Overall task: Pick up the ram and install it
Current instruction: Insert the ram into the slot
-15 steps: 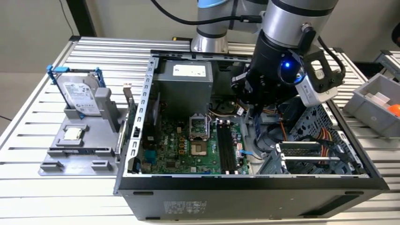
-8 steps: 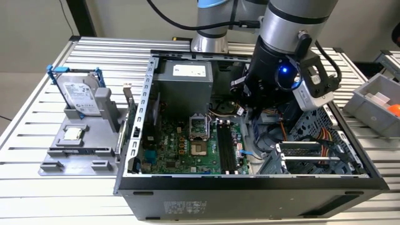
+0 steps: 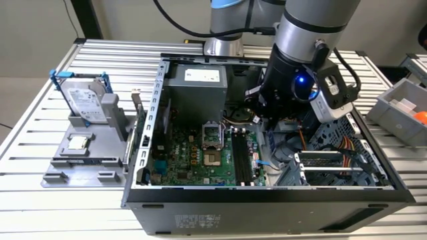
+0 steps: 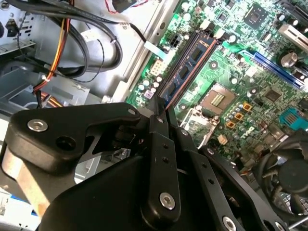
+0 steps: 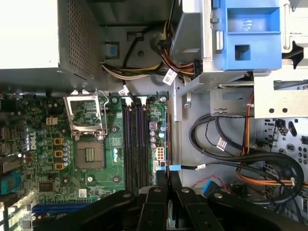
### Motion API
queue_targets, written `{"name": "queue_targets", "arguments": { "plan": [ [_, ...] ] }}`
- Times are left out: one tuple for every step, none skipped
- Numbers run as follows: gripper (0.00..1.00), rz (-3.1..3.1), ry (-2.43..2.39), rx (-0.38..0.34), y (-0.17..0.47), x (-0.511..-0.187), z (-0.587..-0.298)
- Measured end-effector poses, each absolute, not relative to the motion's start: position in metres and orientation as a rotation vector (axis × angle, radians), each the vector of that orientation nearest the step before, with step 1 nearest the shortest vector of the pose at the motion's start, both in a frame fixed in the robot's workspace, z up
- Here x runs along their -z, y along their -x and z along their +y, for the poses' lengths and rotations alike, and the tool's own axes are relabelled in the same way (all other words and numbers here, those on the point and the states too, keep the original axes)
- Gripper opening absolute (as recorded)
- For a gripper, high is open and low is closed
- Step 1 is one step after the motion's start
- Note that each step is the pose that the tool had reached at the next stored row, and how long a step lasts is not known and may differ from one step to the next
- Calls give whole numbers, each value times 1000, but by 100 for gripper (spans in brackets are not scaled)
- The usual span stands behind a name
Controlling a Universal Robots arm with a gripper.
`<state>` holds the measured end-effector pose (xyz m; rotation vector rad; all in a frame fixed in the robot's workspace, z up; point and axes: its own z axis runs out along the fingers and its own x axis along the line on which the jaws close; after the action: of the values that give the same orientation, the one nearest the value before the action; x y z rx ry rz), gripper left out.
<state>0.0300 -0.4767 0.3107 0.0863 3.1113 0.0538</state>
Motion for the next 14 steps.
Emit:
{"name": "queue_targets", "arguments": {
  "plan": [
    [0, 3111, -86, -54, -30, -310, -477],
    [0, 3111, -85, -54, -30, -308, -477],
    [0, 3111, -84, -54, -30, -307, -477],
    [0, 3112, -84, -53, -30, -306, -477],
    [0, 3111, -84, -55, -30, -305, -477],
    [0, 3111, -83, -54, -30, -304, -477],
    [0, 3112, -83, -54, -30, -303, -477],
    [0, 3111, -82, -54, -30, -303, -477],
    [0, 3111, -82, -54, -30, -302, -477],
    [0, 3111, -81, -54, -30, -301, -477],
    [0, 3112, -81, -54, -30, -299, -477],
    [0, 3112, -81, -54, -30, -298, -477],
    [0, 3112, -81, -54, -29, -297, -477],
    [0, 3112, -81, -54, -29, -296, -477]
  ]
}}
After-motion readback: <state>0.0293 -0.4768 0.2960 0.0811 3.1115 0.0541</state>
